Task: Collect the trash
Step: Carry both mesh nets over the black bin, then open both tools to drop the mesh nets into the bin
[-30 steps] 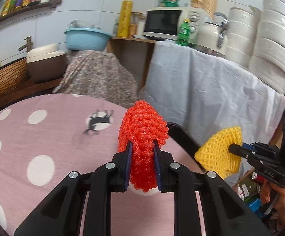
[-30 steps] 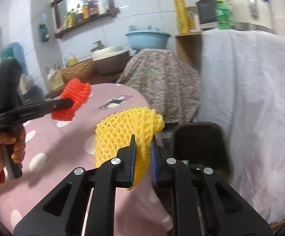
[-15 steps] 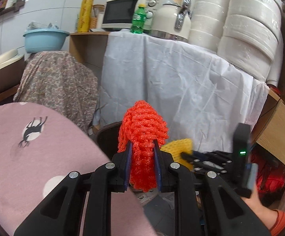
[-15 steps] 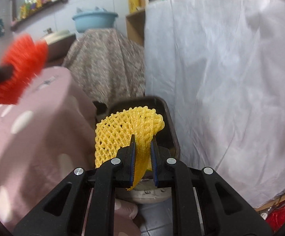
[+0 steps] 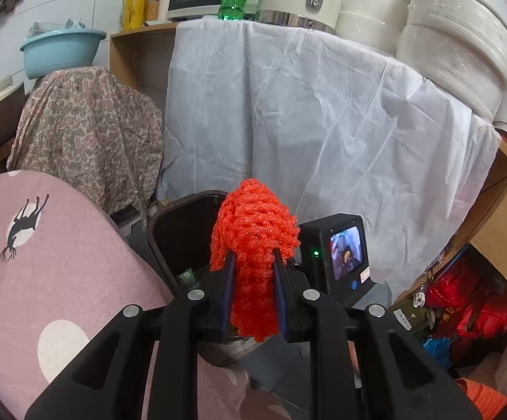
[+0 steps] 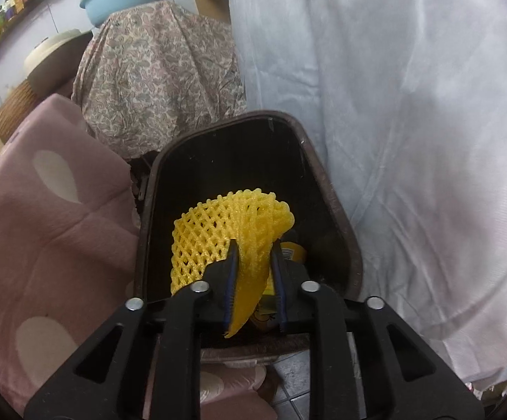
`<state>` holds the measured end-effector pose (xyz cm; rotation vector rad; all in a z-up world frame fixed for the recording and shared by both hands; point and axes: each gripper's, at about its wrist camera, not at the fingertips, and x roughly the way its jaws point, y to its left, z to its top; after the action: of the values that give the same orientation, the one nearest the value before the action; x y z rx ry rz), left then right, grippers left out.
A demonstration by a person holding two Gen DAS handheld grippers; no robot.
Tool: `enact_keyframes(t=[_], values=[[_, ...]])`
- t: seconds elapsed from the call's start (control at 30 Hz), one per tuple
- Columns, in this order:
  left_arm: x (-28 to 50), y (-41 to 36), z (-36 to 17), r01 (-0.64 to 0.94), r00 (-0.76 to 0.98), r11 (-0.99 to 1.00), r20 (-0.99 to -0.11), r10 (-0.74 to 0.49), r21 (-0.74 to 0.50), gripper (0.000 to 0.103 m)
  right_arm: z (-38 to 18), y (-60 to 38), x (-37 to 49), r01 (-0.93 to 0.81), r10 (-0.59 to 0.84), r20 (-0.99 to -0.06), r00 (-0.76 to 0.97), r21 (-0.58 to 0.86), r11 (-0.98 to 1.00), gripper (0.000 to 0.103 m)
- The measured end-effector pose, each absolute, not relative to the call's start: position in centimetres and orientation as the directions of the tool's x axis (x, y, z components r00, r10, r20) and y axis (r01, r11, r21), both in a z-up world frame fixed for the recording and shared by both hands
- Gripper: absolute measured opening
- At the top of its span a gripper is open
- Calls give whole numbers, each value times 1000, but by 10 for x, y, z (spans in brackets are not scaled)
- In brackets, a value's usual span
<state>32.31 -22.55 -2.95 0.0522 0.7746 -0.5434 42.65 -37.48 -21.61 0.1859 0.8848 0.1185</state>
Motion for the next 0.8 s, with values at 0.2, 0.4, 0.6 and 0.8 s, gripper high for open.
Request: enact_keyframes(t=[0.2,0.4,0.6,0.8], values=[[333,-232,-38,483,575,865,-697,-428,-133,20,-217,-376,426,8,144,-730,668,200,980,67],[356,-246,-45,484,566,870,-723,-396,-98,20,-205,-387,404,19,133,-704,697,204,979,77],[393,-265,-60,457,497,880,-784,-373,-129,20,-194,-398,380,24,134,-678,722,218,976,85],[416,-286,-78,435,476,895,-818,-322,-99,21,-193,-404,358,25,113,-676,729,191,981,85]])
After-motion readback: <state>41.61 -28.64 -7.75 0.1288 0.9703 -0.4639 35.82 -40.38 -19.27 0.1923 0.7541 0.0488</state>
